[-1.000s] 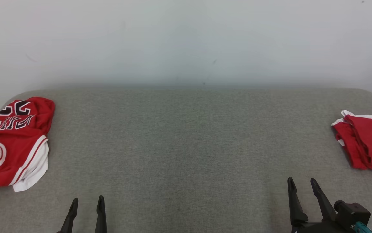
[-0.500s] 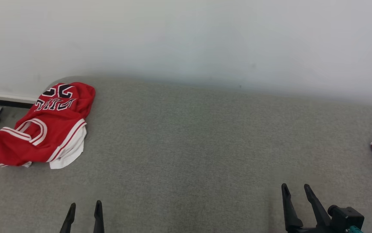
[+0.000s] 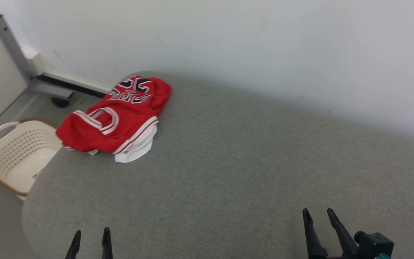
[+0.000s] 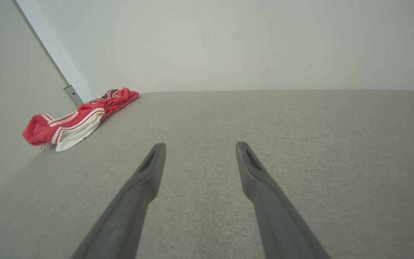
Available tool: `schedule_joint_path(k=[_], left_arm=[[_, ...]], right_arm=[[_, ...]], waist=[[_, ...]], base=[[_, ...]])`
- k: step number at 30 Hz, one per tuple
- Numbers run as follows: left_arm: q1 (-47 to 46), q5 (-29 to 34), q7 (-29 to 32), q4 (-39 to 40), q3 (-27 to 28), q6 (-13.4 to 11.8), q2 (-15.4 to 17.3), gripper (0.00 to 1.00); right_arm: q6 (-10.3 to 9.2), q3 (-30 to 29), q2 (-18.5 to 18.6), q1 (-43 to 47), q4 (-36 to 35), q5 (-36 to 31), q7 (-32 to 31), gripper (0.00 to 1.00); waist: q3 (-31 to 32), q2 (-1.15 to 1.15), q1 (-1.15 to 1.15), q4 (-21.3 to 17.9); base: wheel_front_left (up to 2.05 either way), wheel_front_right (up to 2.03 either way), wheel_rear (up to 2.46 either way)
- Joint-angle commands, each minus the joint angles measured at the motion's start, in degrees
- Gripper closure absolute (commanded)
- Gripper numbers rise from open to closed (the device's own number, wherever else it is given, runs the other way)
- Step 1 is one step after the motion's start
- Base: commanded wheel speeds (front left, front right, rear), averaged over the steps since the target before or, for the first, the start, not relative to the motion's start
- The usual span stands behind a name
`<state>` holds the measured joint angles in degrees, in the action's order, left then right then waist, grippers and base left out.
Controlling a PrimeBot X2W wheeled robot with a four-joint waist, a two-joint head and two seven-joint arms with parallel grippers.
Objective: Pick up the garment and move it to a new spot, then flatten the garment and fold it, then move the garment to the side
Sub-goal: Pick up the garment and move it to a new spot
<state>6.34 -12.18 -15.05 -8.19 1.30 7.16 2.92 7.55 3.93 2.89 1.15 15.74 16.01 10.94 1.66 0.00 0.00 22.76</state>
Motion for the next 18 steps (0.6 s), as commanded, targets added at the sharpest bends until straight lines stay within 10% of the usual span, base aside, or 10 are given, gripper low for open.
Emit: schedule_joint_path(k=[1, 18], left_arm=[[0.87, 0.46, -0.19, 0.07, 0.18, 0.39, -0.05, 0.0], [3.9, -3.05, -0.19, 4.05, 2.1, -1.75, -0.05, 0.0]], right_arm=[[-0.15, 0.29, -0.01, -0.2, 0.14, -0.1, 0.26, 0.0], [-0.14, 4.98, 0.0, -4.87, 0.81, -1.63, -1.72, 0.0]], waist=[[0.05, 0.0, 0.0, 5.51], [-3.38, 0.0, 0.0, 7.55]], base=[[0.0, 0.0, 0.0], [0.0, 0.0, 0.0]])
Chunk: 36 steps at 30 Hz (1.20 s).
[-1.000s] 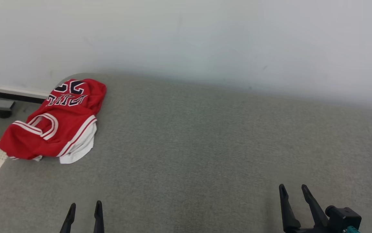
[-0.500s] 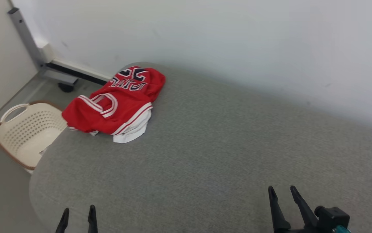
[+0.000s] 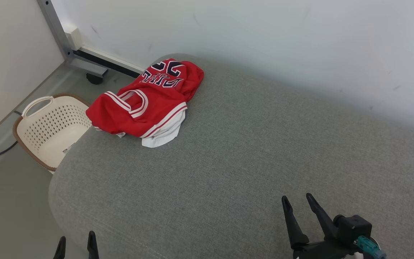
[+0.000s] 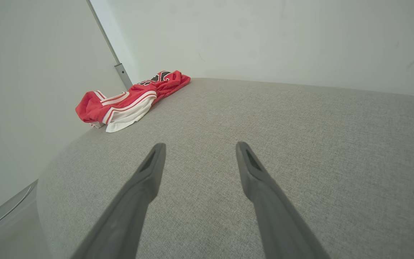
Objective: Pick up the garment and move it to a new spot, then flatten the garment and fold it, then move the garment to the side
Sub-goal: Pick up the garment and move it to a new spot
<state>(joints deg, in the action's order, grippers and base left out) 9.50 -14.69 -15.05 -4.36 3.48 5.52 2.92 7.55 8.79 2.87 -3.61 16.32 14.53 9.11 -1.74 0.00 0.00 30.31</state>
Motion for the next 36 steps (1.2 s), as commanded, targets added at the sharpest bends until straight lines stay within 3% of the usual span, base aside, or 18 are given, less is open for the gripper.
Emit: schedule_joint_path(k=[1, 10, 17, 27, 36], left_arm=[[0.88, -0.61, -0.19, 0.25, -0.09, -0.26, -0.05, 0.0], [-4.71, -1.49, -0.19, -5.4, -1.5, 0.39, -0.06, 0.0], [-23.81, -5.31, 0.09, -18.81, -5.64, 1.71, 0.46, 0.0], [-45.81, -14.38, 1.35, -37.15, -0.16, 1.54, 3.8, 0.0], [-57.8, -19.41, 5.66, -49.31, 4.29, -1.63, 5.59, 0.0]], right_arm=[[-0.14, 0.2, 0.02, -0.23, 0.26, -0.13, 0.12, 0.0], [-0.14, -0.01, 0.02, -0.58, -0.32, -0.54, -0.2, 0.0], [-0.14, -2.42, 0.46, 1.21, -4.39, -3.2, -1.77, 0.0], [-0.14, 0.28, 5.26, -1.76, -16.42, -5.44, -8.67, 0.0], [-0.14, -1.1, 7.94, -1.47, -24.8, -6.16, -12.05, 0.0]], waist=[[0.07, 0.0, 0.0, -0.02], [-0.25, 0.0, 0.0, -0.37], [-4.11, 0.0, 0.0, -0.88], [-16.62, 0.0, 0.0, -12.36], [-24.42, 0.0, 0.0, -17.37]], base=[[0.0, 0.0, 0.0], [0.0, 0.0, 0.0], [0.0, 0.0, 0.0], [0.0, 0.0, 0.0], [0.0, 0.0, 0.0]])
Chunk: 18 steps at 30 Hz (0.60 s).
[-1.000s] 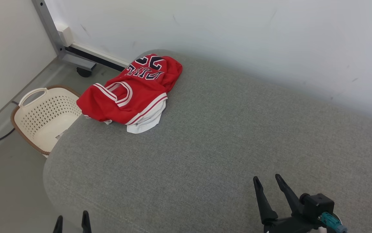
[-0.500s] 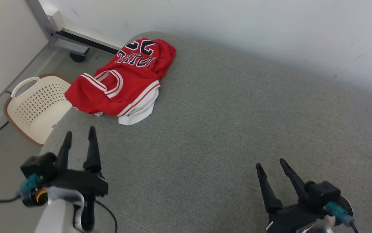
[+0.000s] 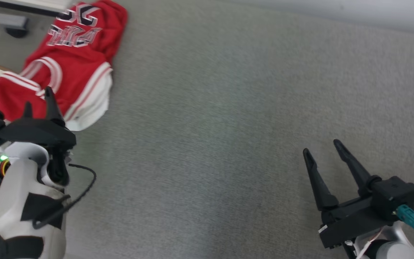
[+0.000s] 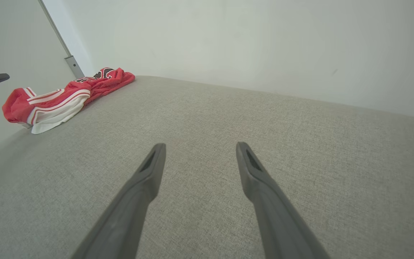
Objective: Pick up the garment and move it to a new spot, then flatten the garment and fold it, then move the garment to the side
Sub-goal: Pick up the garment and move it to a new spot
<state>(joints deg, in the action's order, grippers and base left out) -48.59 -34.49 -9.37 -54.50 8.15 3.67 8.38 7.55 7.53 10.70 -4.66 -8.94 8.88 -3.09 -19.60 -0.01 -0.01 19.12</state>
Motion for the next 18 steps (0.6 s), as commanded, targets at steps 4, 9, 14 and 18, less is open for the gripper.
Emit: schedule_joint_path(k=[4, 9, 14, 18], left_arm=[[-3.13, -0.55, 0.94, -3.94, 0.87, -2.01, 1.81, 0.0], [-5.89, 0.59, 1.02, -8.17, 0.48, -4.92, 3.81, 0.0], [-7.23, 0.54, 0.69, -11.59, 0.27, -5.42, 4.03, 0.0], [-7.2, 0.71, -0.48, -13.78, -0.22, -4.98, 3.44, 1.0]], right_arm=[[-0.14, -0.38, 0.37, 0.39, -2.41, -0.65, -0.53, 0.0], [-0.14, -0.58, 0.27, 0.81, -4.11, -0.89, -0.69, 0.0], [-0.14, -0.74, 0.2, 0.6, -4.44, -0.85, -0.66, 0.0], [-0.14, -0.28, 0.2, 0.32, -4.02, -0.31, -0.67, 0.0]], waist=[[-8.79, 0.01, 0.01, -7.19], [-10.57, 0.01, 0.01, -7.73], [-11.03, 0.01, 0.01, -7.8], [-10.31, 0.01, 0.01, -8.01]], base=[[0.0, 0.0, 0.0], [0.0, 0.0, 0.0], [0.0, 0.0, 0.0], [0.0, 0.0, 0.0]])
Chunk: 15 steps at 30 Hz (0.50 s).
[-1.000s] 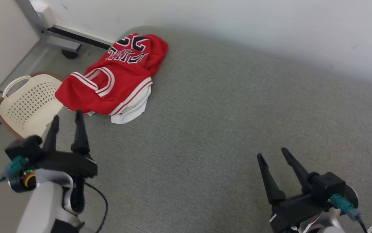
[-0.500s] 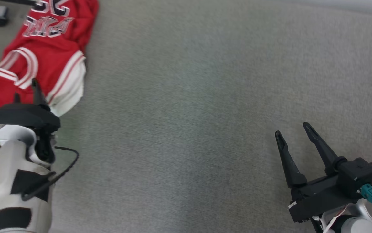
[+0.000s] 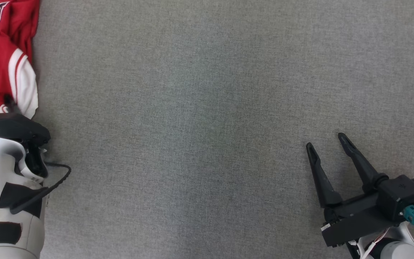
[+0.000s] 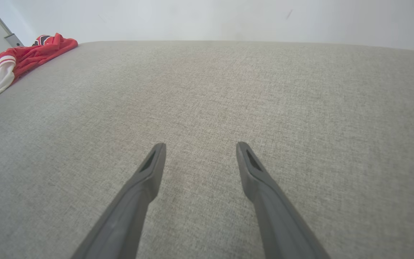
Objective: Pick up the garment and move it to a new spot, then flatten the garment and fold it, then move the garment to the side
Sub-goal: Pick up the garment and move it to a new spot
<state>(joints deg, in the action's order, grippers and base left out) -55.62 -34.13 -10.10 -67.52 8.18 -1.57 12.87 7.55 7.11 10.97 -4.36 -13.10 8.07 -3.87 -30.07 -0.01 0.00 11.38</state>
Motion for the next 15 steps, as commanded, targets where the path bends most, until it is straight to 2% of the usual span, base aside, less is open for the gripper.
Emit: schedule_joint_path(k=[1, 7, 15], left_arm=[[-0.07, 0.28, 0.12, -1.29, -0.32, 0.57, -1.06, 1.0], [0.77, -0.38, -2.89, -2.01, 0.05, 2.48, -0.37, 1.0], [0.82, 2.41, -5.01, 0.93, -1.67, 2.62, 2.66, 1.0]], right_arm=[[-0.14, 0.26, -0.12, -0.04, 0.26, 0.6, 0.15, 0.0], [-0.14, 1.52, -0.93, -1.0, 2.16, 1.35, 1.52, 0.0], [-0.14, 4.14, -4.05, -2.48, 8.3, 2.85, 5.11, 0.0]], waist=[[0.43, 0.01, 0.0, -0.31], [3.52, 0.01, 0.0, -0.38], [11.68, 0.01, 0.0, -1.92]], base=[[0.0, 0.0, 0.0], [0.0, 0.0, 0.0], [0.0, 0.0, 0.0]])
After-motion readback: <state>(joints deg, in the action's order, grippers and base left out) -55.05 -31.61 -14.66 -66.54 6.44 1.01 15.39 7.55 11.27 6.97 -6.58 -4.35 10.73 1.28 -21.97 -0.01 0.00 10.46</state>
